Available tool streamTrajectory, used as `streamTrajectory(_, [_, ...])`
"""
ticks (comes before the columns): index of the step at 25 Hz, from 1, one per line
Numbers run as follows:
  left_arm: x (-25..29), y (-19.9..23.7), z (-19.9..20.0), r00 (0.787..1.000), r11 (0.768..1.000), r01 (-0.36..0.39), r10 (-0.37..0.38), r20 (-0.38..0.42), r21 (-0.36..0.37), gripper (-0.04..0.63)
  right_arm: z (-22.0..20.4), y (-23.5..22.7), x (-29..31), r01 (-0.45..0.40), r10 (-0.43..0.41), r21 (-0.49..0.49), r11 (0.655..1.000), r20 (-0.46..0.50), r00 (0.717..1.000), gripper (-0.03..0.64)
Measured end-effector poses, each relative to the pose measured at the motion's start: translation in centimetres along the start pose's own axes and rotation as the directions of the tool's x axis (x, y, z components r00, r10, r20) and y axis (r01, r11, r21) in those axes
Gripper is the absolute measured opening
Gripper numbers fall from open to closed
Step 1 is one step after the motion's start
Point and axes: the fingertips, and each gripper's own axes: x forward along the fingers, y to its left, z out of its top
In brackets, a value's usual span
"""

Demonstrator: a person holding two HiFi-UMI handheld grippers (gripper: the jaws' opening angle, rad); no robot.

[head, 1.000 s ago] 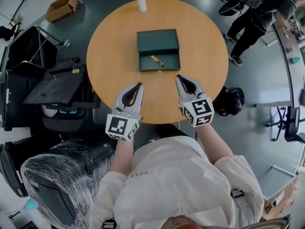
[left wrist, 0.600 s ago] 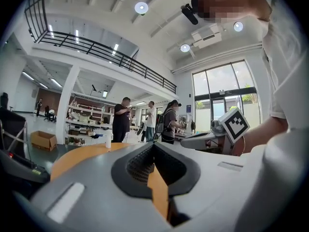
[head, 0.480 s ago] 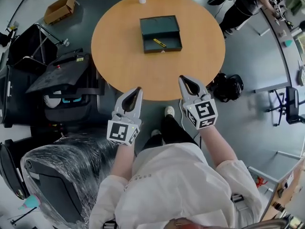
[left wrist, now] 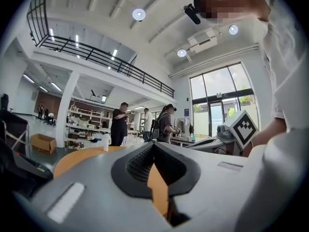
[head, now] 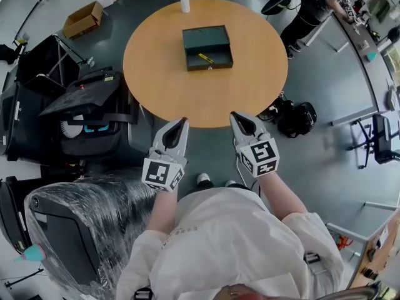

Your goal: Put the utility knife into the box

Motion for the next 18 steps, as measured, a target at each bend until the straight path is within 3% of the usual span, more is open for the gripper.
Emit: streamTrajectory(18, [0.5,-2.9,0.3,1.0,0.999,0.001,0.0,-0.011,0.051,0.009,0.4,-0.3,-1.9,-0.036,0.037,-0.017,0.999,0.01,0.999,-0.008])
